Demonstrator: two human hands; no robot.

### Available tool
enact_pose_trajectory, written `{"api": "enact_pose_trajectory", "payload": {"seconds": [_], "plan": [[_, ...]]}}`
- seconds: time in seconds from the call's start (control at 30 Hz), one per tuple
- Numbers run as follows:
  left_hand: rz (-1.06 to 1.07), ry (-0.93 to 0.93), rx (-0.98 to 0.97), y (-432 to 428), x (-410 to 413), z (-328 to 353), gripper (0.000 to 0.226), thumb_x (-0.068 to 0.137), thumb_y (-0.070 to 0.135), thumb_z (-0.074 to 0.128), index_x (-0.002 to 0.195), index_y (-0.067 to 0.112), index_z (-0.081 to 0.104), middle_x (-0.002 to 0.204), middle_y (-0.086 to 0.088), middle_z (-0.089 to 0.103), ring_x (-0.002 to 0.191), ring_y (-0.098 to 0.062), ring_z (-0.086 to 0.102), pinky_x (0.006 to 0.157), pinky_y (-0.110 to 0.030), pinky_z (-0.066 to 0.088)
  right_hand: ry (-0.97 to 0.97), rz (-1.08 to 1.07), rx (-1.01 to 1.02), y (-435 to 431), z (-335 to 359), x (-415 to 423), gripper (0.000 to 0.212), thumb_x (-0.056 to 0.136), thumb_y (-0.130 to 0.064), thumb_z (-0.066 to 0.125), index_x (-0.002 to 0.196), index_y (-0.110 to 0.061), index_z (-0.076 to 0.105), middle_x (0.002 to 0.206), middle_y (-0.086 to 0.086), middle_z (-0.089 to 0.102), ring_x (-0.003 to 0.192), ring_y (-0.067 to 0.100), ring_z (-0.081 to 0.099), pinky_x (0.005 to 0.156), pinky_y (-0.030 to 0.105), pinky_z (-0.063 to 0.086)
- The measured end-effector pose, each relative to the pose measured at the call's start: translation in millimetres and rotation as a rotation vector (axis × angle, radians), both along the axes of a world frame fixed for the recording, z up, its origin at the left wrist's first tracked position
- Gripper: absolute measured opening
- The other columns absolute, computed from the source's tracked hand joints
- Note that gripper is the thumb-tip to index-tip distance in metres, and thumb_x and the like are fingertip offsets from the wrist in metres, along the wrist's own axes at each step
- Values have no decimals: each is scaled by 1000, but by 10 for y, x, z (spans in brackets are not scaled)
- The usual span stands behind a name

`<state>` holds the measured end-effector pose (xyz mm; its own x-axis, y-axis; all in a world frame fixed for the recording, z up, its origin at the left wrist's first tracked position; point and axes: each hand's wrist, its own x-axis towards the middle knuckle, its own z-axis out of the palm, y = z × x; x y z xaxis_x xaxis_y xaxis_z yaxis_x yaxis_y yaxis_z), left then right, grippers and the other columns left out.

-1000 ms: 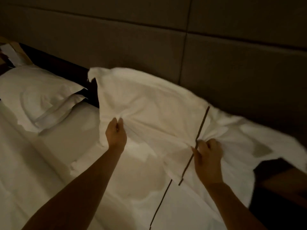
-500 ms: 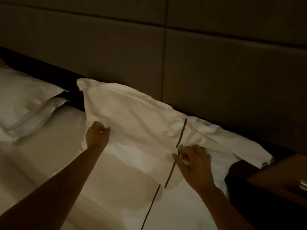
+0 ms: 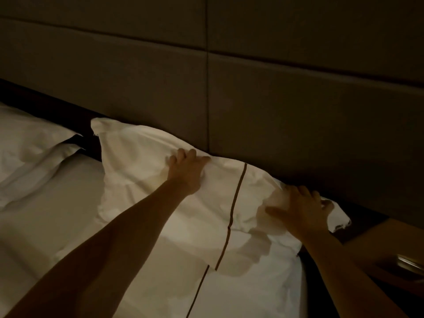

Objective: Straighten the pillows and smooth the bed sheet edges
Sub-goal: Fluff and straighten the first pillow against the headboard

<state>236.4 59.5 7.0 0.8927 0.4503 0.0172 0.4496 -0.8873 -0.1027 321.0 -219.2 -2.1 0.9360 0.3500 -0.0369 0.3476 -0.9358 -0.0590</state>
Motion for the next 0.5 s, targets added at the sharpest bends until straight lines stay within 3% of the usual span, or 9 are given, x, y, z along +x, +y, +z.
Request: {"api": "enact_pose_trajectory", "payload": {"seconds": [0.13,0.27,0.4,0.5], "plan": [[10,38,-6,16,39,38,43,87,35,55,130,28,51,133,-7,52,126,-37,39,98,-52,42,-29,122,17,59,9,-63,39,92,-56,51,109,-22,64,113,3,65,110,27,55,98,49,33],[42,-94,-89,-6,-64,122,32,83,28,61,115,26,60,121,-4,57,120,-35,44,86,-49,48,-184,144,245,27,140,-99,13,88,-29,64,90,-16,66,94,6,66,93,31,58,90,49,33],[42,-360,-88,38,24,421,24,76,15,61,99,20,65,104,-9,59,105,-39,47,73,-46,50,-359,139,347,-22,380,144,8,83,-24,67,81,-16,64,84,8,64,86,36,58,87,55,35],[81,-300,-136,-32,11,404,28,80,14,57,106,20,65,110,-9,59,109,-40,45,84,-49,50,-218,115,262,5,402,160,15,89,-33,63,87,-18,64,93,7,63,96,34,57,93,54,33]]}}
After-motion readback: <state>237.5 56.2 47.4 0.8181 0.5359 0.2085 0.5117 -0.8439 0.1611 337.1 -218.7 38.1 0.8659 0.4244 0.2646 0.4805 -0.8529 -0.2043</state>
